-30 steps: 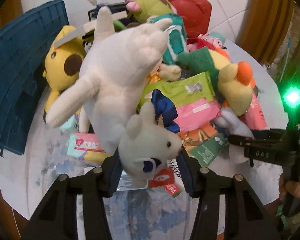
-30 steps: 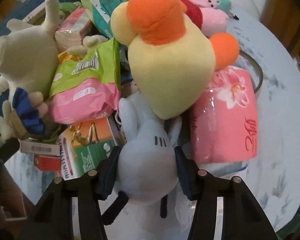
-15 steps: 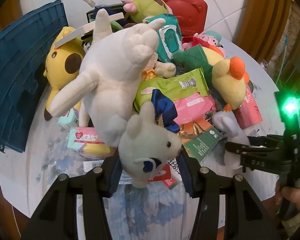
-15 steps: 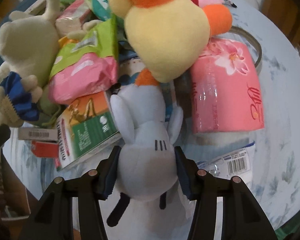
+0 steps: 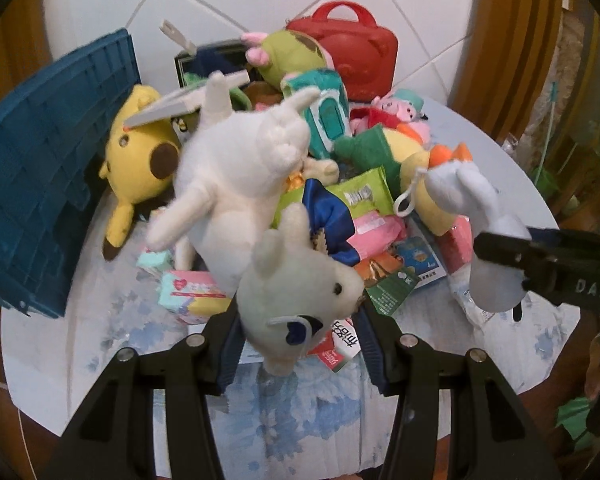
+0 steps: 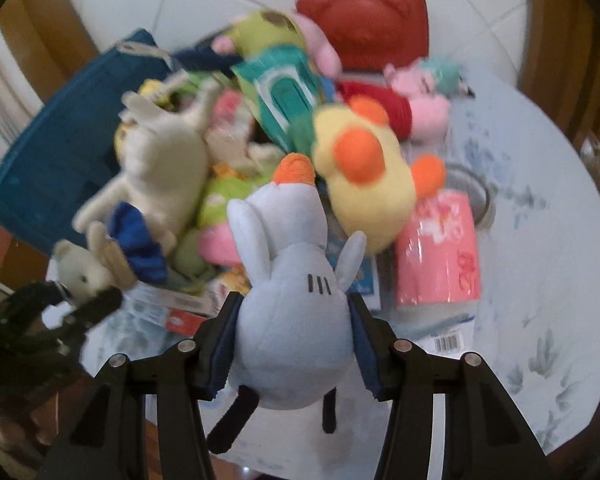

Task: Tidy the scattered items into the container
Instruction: 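Carry the bear plush and duck plush over the blue crate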

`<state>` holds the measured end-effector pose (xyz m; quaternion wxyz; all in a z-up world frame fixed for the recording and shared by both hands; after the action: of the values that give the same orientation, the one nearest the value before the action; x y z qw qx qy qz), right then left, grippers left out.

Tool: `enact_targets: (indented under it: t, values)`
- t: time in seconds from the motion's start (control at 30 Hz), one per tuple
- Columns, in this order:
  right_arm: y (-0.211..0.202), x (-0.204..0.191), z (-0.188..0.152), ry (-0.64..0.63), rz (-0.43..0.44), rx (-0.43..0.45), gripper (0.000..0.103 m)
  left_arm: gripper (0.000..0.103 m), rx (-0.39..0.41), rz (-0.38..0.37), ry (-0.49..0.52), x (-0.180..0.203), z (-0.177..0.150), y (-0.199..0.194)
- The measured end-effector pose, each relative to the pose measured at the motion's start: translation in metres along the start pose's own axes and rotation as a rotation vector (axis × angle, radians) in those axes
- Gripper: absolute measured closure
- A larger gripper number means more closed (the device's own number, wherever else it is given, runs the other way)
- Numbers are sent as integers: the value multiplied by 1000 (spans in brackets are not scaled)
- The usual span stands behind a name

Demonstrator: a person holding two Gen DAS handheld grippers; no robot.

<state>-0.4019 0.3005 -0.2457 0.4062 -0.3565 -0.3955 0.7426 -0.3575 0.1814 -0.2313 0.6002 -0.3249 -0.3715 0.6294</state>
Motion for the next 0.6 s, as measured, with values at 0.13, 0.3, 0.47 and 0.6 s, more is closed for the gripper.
enact_targets:
  t: [0.13,0.3,0.47,0.6]
  values:
    - [-21,-23,8,-28,-4,47,52,53,30,2,2,-10,1,-22]
    - [-46,-49,13,-62,-10,102,52,53,80,3,5,-26,3,-48]
    - [-61,-78,19,-110,-23,141,52,53,115,19,-2,-39,7,-65]
    - [-66,-96,28,-150,-17,155,52,53,138,38,-27,-53,13,-76]
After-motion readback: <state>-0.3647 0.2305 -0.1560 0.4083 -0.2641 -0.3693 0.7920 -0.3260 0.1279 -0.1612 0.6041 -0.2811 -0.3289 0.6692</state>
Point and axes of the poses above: each gripper's, at about its wrist camera, not at the fingertips, and y roughly the way its jaws point, x to its right, z to its top, the point moved 7 cm from there along y, roughly the way its jaws point, and after that the axes turned 6 degrees about -x, right-handed, at the moved point
